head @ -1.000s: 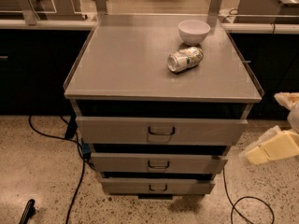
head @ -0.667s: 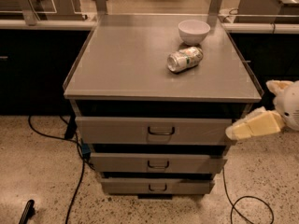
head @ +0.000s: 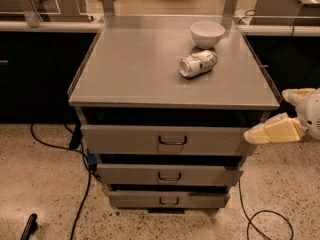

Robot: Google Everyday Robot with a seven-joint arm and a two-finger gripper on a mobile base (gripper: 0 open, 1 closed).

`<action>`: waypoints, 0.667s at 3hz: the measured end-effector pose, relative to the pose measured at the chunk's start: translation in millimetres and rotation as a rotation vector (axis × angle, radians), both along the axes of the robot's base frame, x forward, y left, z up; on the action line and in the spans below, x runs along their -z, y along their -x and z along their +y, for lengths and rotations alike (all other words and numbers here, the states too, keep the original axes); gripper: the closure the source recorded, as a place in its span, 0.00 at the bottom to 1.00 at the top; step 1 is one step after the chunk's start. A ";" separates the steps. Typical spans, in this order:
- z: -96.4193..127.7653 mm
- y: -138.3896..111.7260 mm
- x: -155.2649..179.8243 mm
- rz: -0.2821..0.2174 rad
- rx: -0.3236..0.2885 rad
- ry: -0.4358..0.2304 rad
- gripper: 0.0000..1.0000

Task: Open middle drawer

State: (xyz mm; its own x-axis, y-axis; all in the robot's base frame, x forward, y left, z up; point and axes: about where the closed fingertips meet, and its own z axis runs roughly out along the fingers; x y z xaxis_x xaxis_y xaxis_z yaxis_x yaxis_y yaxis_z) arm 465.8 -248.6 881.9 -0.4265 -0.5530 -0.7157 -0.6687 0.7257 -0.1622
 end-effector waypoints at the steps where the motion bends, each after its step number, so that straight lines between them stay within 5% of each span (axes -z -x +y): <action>1: 0.0 0.0 0.0 0.000 0.000 0.000 0.42; 2: 0.0 0.0 0.0 0.000 0.000 0.000 0.66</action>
Offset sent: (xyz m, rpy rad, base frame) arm 0.0000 0.0000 0.0000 0.0000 0.0000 0.0000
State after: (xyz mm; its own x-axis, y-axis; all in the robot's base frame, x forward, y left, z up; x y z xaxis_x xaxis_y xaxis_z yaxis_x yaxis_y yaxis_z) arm 465.8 -248.6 881.9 -0.4265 -0.5531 -0.7157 -0.6687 0.7256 -0.1623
